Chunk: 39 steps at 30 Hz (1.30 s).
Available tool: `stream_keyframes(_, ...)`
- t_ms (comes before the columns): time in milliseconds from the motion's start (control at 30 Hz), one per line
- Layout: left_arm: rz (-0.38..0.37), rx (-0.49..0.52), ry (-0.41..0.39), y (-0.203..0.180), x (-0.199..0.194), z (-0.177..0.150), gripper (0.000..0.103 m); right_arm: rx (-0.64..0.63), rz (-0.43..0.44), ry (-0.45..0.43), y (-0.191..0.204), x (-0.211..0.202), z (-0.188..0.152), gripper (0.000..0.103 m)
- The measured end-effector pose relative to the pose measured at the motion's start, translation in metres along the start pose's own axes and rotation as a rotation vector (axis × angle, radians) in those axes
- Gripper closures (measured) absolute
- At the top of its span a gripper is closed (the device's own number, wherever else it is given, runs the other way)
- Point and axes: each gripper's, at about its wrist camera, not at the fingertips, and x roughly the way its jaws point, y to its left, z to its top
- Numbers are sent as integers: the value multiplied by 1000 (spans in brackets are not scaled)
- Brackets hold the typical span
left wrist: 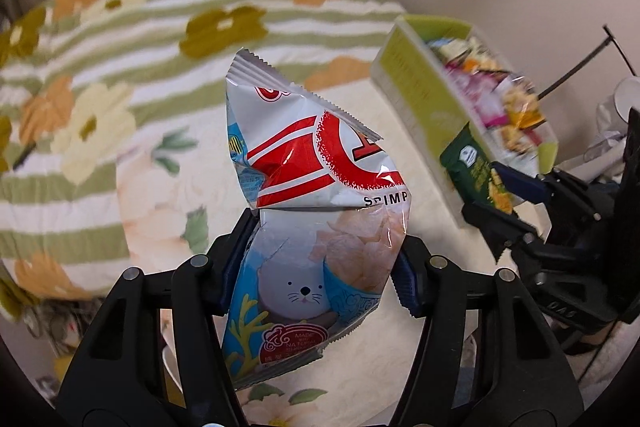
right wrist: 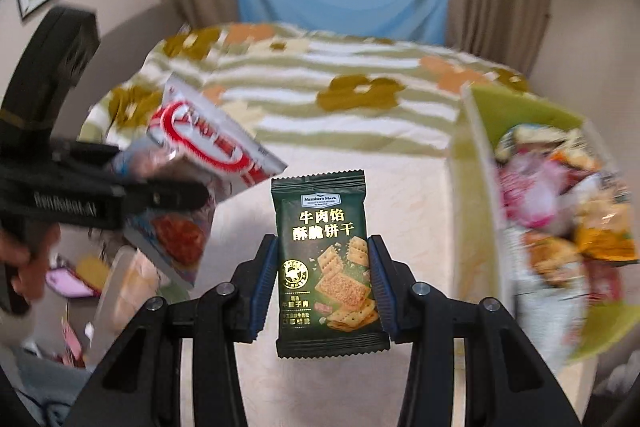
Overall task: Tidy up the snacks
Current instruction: 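Carry both snacks over the yellow-green box and open both tools to release them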
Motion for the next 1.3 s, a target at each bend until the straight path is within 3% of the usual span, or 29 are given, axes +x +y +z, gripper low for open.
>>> stream_keyframes(333,-54,32,-101,-81,-22,49,46,114,-127,-118,-49,-77,14,62)
stream_keyframes(600,-85,-16,-139,-177,21,101,46,181,-139,-132,-150,-111,11,62)
stream_keyframes(800,-50,-48,-144,-226,68,141,45,175,-127,-157,-212,-122,11,62)
stream_keyframes(867,-51,-83,-159,-234,82,153,35,161,-116,-150,-224,-122,9,62)
stream_keyframes(900,-43,-91,-161,-236,86,155,18,157,-111,-146,-228,-121,9,62)
stream_keyframes(967,-2,-112,-164,-240,94,158,1,145,-91,-134,-238,-118,9,62)
stream_keyframes(1133,51,-148,-157,-237,92,146,0,121,-46,-119,-255,-117,4,62)
stream_keyframes(1300,78,-171,-156,-233,74,114,0,129,-23,-116,-265,-116,0,62)
